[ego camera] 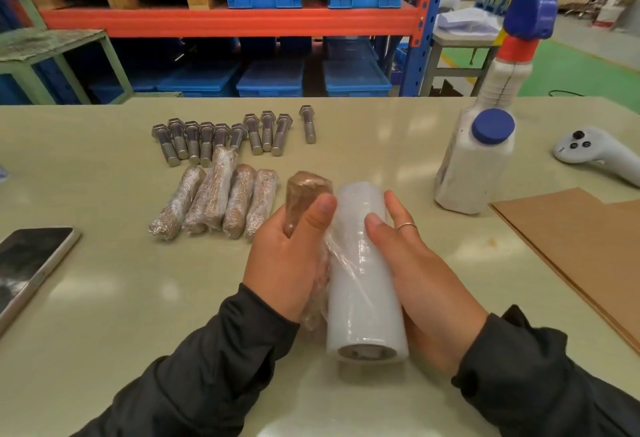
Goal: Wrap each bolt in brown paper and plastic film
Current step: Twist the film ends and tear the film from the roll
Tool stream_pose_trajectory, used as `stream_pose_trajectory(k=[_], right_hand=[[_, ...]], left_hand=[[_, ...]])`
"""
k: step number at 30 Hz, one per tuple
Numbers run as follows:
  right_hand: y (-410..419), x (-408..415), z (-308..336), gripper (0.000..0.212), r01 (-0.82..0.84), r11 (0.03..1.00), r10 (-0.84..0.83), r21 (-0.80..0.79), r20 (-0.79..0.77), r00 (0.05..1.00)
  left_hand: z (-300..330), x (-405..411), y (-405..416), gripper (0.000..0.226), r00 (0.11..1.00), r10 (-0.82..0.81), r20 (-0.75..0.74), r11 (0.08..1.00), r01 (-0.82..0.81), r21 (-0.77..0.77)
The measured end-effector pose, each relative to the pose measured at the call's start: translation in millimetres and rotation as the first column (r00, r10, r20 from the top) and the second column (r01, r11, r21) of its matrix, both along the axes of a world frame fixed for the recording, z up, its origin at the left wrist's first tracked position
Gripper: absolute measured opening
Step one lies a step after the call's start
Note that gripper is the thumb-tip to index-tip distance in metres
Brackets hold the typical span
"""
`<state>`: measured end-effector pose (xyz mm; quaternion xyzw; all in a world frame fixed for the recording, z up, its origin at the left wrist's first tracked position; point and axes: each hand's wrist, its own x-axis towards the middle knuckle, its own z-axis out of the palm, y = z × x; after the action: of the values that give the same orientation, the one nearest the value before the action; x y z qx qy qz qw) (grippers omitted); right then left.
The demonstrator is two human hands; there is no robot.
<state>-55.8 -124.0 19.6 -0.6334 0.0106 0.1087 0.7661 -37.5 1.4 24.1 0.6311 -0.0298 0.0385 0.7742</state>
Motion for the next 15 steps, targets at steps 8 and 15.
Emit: stream_pose_trajectory(k=[8, 15], right_hand=[[-16, 8, 7, 0.052, 0.274, 0.693, 0.027, -0.667, 0.404, 0.914], [-9, 6, 2, 0.038, 0.314, 0.541, 0.164, -0.78, 0.464, 0.87]], left_hand=[[0, 1, 3, 0.043, 0.975, -0.186, -0.12, 0.965, 0.157, -0.212], [2, 2, 9, 0.045, 0.894, -0.446, -0.04, 0.816, 0.388, -0.429]])
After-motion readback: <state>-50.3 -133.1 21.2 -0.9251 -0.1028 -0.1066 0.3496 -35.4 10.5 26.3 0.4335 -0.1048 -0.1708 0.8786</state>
